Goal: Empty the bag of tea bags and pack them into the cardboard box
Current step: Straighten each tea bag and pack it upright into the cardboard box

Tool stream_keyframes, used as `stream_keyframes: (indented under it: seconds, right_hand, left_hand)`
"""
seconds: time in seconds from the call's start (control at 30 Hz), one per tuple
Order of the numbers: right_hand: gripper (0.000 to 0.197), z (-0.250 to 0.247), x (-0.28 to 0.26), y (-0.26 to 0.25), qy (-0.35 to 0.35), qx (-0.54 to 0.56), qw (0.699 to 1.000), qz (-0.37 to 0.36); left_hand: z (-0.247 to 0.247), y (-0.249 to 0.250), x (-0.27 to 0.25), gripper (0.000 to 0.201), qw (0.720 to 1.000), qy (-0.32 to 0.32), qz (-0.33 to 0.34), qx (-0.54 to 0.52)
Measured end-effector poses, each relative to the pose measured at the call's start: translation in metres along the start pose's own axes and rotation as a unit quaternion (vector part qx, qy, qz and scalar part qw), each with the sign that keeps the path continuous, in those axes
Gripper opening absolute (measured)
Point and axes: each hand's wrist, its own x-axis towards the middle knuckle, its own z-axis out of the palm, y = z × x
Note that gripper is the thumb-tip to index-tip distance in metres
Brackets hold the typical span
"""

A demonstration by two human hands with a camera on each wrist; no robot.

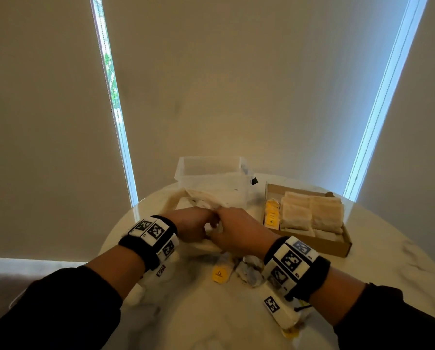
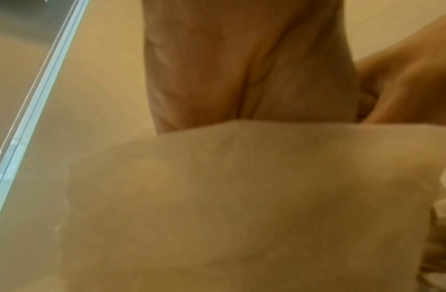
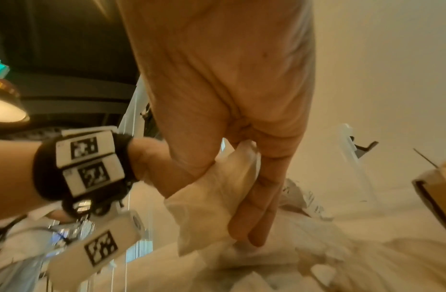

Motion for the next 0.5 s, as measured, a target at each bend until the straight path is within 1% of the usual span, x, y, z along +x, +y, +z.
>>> stream_keyframes:
  seconds: [0.07,0.13,0.17,0.23,0.3,0.37,0.4,0.43,0.5]
  right_hand:
    - [0.042,-0.009,-0.003,0.003,-0.006,0.023,1.0,-0.015]
    - [0.052,-0.019,-0.006,0.011,-0.018,0.048,0.999,-0.015]
    - [0.052,-0.023,-0.007,0.016,-0.023,0.074,0.997,-0.008]
    - [0.042,-0.029,-0.007,0.026,-0.035,0.149,0.988,0.004]
    - [0.031,-0.03,-0.009,0.03,-0.029,0.171,0.985,0.017]
    - [0.027,-0.028,-0.01,0.03,-0.013,0.183,0.982,0.035]
    - [0.025,-0.026,-0.011,0.028,-0.016,0.208,0.977,0.042]
    - [0.025,-0.024,-0.01,0.028,-0.022,0.245,0.968,0.047]
    - [0.025,-0.026,-0.011,0.028,-0.035,0.343,0.937,0.062]
  left_hand:
    - [0.003,-0.004,0.0,0.04,1.0,0.001,-0.004,-0.007]
    - [0.005,-0.009,0.001,0.036,1.0,0.011,-0.002,-0.007]
    - [0.004,-0.01,-0.001,0.033,1.0,0.01,-0.003,-0.007]
    - [-0.001,-0.011,-0.006,0.026,1.0,0.003,-0.011,-0.003]
    - [-0.008,-0.011,-0.012,0.021,1.0,0.001,-0.018,-0.011]
    - [-0.018,-0.007,-0.021,0.022,1.0,0.021,-0.004,-0.003]
    - [-0.024,-0.005,-0.025,0.022,0.999,0.038,0.009,0.005]
    - [-0.032,-0.002,-0.031,0.022,0.998,0.056,0.023,0.006]
    - [-0.049,0.003,-0.04,0.019,0.995,0.081,0.051,-0.008]
